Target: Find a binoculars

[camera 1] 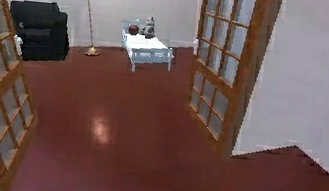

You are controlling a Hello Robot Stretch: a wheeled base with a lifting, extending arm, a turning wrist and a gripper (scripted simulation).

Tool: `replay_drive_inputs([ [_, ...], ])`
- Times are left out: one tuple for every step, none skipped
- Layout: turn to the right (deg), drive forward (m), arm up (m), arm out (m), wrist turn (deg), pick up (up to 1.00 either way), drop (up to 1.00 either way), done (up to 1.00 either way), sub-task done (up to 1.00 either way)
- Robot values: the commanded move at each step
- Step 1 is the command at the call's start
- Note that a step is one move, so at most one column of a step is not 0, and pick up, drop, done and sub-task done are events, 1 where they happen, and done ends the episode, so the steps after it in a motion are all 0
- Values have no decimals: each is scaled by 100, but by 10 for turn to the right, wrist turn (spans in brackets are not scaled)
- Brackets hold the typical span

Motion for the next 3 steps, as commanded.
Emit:
replay_drive_inputs([
  [0,100,0,0,0,0,0,0,0],
  [0,100,0,0,0,0,0,0,0],
  [0,35,0,0,0,0,0,0,0],
])
